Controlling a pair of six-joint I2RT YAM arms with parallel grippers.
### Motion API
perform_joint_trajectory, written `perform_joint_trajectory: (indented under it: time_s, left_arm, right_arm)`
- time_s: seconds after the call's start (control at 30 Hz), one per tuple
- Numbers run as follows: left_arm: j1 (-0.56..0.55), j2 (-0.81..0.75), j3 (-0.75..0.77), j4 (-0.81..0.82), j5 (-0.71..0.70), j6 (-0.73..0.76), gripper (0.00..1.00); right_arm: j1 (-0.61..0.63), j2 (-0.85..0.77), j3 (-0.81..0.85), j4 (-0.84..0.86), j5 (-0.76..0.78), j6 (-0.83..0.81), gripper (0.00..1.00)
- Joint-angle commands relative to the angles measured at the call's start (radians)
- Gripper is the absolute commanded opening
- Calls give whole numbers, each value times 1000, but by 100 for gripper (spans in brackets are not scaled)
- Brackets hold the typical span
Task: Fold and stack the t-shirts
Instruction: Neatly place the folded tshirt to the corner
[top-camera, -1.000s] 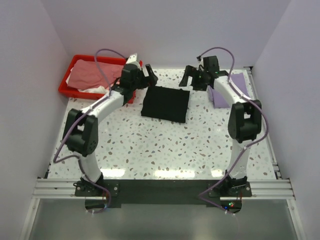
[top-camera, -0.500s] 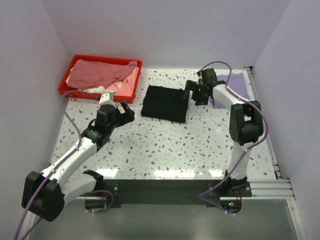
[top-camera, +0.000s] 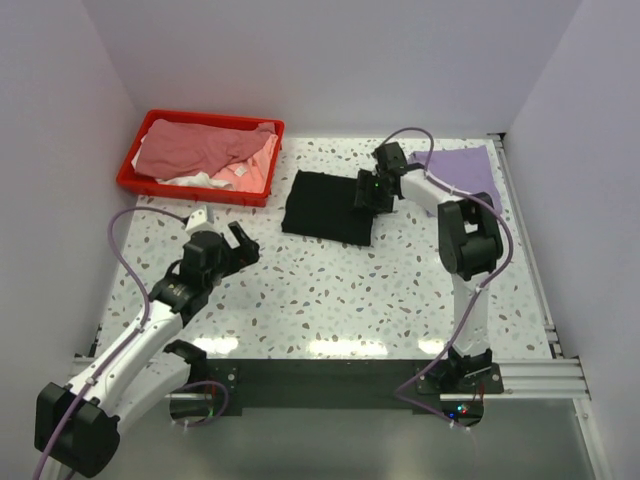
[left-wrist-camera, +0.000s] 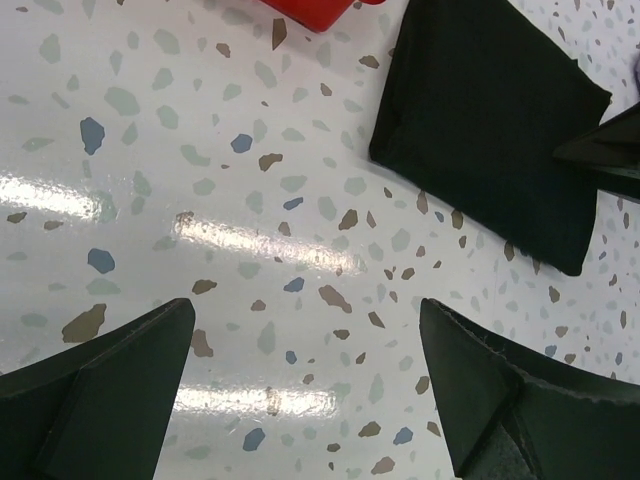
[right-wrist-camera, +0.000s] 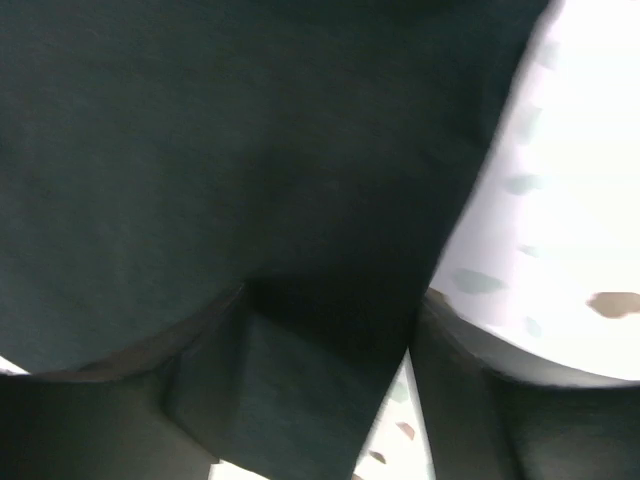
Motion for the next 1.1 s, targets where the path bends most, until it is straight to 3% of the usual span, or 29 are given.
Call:
perform_joint_trajectory:
  time_s: [0.0, 0.07, 0.1, 0.17, 0.4, 0.83, 1.07]
  left_arm:
    - [-6, -13, -1, -2, -16, -16, 100]
    - [-6, -13, -2, -2, -15, -16, 100]
    - [-7, -13, -4, -2, -15, -18, 100]
    - [-6, -11, -5, 0, -15, -18, 100]
    - [-6, 23, -16, 9, -21, -21, 100]
    - [-6, 33, 4, -28, -92, -41, 100]
    - [-6, -22, 1, -46, -116, -59, 100]
  right_arm:
    - [40, 35, 48, -41, 75, 2, 60]
    - [56, 56, 74, -65, 93, -6, 54]
    - [63, 62, 80, -71, 104, -15, 46]
    - [80, 78, 96, -82, 138, -24, 39]
    - [115, 131, 169, -129, 271, -126, 0]
    - [109, -2, 268, -206, 855, -548, 0]
    - [49, -75, 286, -177, 920, -763, 0]
